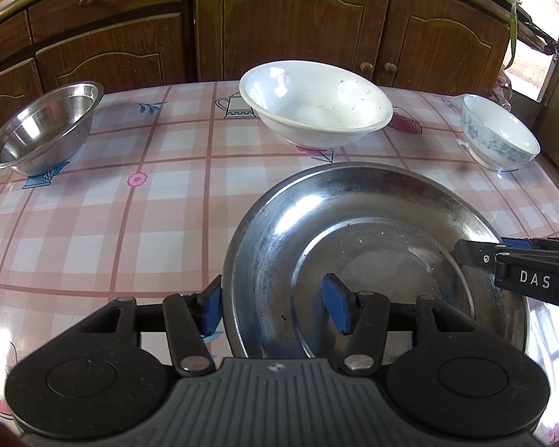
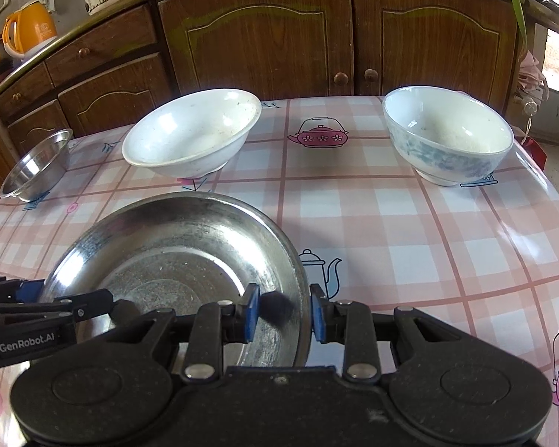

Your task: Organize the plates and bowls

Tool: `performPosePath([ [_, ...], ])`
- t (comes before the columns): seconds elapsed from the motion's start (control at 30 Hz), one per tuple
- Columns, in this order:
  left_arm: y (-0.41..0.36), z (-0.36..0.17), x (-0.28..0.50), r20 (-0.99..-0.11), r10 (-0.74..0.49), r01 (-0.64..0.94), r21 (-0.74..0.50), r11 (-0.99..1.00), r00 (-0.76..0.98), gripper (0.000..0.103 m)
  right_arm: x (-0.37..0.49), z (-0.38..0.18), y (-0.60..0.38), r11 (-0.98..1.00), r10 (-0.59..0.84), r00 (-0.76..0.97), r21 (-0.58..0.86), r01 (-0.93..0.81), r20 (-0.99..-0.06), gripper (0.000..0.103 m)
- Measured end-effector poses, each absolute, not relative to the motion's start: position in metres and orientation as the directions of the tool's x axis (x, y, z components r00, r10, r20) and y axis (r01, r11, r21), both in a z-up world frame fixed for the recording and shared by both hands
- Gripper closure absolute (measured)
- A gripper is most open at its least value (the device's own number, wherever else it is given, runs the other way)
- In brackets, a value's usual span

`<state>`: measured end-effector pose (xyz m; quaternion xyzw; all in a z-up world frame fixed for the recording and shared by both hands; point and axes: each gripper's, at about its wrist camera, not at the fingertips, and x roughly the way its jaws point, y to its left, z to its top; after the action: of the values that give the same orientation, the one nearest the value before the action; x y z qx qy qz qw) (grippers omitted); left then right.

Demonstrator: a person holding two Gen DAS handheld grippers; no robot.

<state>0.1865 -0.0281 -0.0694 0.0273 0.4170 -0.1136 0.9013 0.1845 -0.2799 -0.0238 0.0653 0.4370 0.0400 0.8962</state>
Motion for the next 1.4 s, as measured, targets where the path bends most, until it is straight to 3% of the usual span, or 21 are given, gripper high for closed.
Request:
performPosePath([
  [0.13, -0.026, -0.069, 0.185, -0.750, -0.187, 0.225, -0.052, 0.973, 0.635, 0.042, 0.183, -0.022, -0.279, 0.990, 0.123, 0.620, 0.140, -0.021, -0.775, 0.066],
  [0.27, -0.019, -0.062, 0.181, -0.743, -0.182, 0.204, -0.063, 0.977, 0.643, 0.034, 0.176, -0.013, -0.282, 0.993, 0.088, 0.648, 0.120, 0.006, -0.756, 0.052],
  [0.57, 0.006, -0.035, 0.147, -0.720, -0.147, 0.154, -0.056, 0.986, 0.678, 0.024, 0.142, 0.032, -0.284, 0.991, 0.081, 0.721, 0.134, 0.016, -0.689, 0.049],
  [0.97, 0.022, 0.004, 0.079, -0.646, -0.140, 0.134, -0.058, 0.989, 0.751, 0.016, 0.076, 0.083, -0.237, 0.989, 0.149, 0.748, 0.116, -0.097, -0.647, 0.035],
  [1.4, 0.047, 0.021, 0.043, -0.617, -0.089, 0.086, -0.036, 0.996, 0.782, 0.014, 0.043, 0.106, -0.193, 0.978, 0.202, 0.737, 0.091, -0.189, -0.644, 0.035],
])
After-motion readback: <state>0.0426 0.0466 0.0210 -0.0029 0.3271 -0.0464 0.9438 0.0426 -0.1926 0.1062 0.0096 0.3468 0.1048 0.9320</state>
